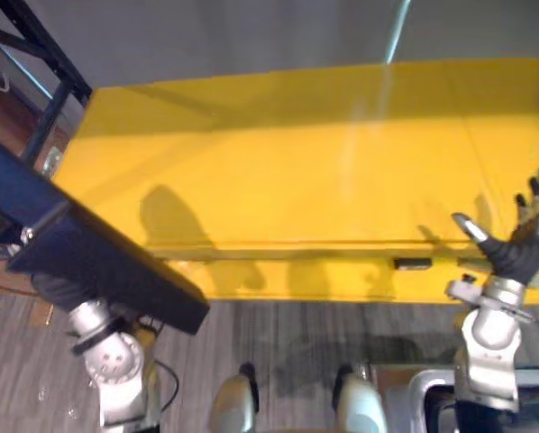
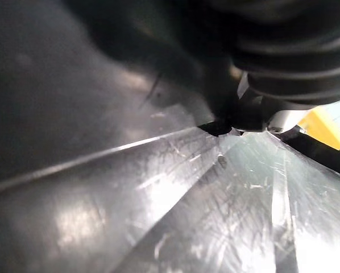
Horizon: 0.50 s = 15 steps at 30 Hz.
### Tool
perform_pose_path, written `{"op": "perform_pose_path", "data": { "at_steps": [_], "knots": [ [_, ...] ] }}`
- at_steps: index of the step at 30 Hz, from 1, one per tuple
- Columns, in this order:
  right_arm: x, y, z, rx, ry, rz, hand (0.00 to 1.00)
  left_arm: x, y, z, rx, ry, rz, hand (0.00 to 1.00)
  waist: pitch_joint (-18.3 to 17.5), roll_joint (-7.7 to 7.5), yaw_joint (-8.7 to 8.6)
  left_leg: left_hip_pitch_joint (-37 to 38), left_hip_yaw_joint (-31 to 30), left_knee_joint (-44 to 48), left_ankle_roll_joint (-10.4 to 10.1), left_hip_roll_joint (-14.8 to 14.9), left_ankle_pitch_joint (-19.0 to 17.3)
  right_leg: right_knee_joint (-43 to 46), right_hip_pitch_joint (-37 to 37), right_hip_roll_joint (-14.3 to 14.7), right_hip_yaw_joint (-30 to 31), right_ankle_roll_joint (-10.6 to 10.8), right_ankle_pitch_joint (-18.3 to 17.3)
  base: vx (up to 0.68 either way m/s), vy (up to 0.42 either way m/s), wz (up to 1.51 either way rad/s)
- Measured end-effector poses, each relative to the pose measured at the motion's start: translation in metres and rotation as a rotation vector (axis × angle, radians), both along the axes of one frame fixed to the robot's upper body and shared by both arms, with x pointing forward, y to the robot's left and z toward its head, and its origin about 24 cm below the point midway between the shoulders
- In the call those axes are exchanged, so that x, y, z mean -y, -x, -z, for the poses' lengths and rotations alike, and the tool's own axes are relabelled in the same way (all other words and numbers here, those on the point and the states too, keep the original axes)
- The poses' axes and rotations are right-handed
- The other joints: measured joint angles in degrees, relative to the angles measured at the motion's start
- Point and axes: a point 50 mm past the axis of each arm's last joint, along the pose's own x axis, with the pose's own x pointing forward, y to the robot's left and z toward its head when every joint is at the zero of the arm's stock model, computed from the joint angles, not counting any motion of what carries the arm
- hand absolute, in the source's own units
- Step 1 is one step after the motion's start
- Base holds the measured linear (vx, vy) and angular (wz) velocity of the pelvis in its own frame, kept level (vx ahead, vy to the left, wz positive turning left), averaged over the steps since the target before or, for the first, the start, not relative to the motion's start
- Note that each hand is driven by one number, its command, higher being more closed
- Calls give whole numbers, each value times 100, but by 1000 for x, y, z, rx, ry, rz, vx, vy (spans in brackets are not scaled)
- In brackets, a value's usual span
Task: Walk over and take plastic housings, then place them on the shelf
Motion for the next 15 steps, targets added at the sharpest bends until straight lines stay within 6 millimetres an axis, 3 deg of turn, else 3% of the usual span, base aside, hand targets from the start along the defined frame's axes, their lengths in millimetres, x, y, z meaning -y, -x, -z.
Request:
{"op": "perform_pose_path", "data": {
  "at_steps": [3,11,15],
  "knots": [
    [4,8,-3,64,10,79,0,-3,-4,5,-39,-18,-2,100,141,-169,-32,77,154,-66,2,-15,1,-72,-12,27,131,24,40,0,30,-23],
    [2,15,-6,98,43,112,0,6,-11,-2,-46,-131,78,100,141,-172,-37,617,522,-386,29,-11,22,-386,240,98,523,17,241,61,30,-19],
    [2,18,-3,84,56,102,0,25,-26,-21,-4,-262,199,100,140,-174,-218,896,702,-742,92,-96,137,-584,369,81,629,44,344,15,20,-16]
  ]
}}
